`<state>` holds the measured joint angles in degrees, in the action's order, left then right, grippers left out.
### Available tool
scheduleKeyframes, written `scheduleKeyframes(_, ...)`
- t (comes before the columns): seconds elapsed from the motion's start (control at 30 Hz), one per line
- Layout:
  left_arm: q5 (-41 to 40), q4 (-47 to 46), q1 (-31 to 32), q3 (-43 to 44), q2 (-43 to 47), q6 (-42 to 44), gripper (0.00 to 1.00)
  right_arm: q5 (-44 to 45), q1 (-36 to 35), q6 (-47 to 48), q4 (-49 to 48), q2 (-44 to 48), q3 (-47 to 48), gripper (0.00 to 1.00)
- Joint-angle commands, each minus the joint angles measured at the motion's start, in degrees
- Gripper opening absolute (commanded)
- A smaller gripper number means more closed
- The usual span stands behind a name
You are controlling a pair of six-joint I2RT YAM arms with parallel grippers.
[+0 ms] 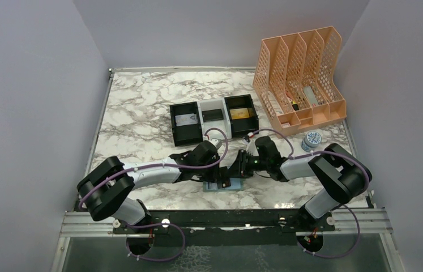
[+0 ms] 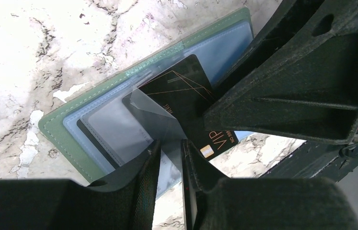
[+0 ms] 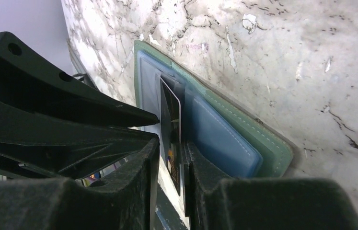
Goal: Take the credit cards out of the card holder
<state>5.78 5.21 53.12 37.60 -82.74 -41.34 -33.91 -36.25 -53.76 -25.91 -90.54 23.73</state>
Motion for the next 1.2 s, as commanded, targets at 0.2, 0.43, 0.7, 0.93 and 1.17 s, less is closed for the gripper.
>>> scheduleKeyframes(0.2, -2.6, 3.1, 0.6, -0.2, -1.0, 1.5, 0.24, -1.4, 0.1, -1.1, -4.5, -1.2, -1.5, 0.03)
scheduleKeyframes(0.43, -2.6, 3.1, 0.6, -0.1, -1.5, 1.6, 0.24, 3.7, 0.0, -0.4, 0.7, 3.6, -2.8, 0.02)
scheduleKeyframes(0.7, -2.0, 3.2, 0.6, 0.9, -2.3, 2.6, 0.22, 0.0, 0.0, -1.7, -3.0, 1.4, -3.3, 0.26)
scheduleKeyframes(0.93, -2.1, 3.2, 0.7, 0.7, -2.4, 2.4, 0.21, -5.1, 0.0, -2.5, -9.6, -3.2, -2.8, 0.33)
scheduleKeyframes(1.17, -2.0, 3.2, 0.6, 0.6, -2.2, 2.6, 0.21, -5.6, 0.0, -3.1, -11.5, -4.3, -3.3, 0.21)
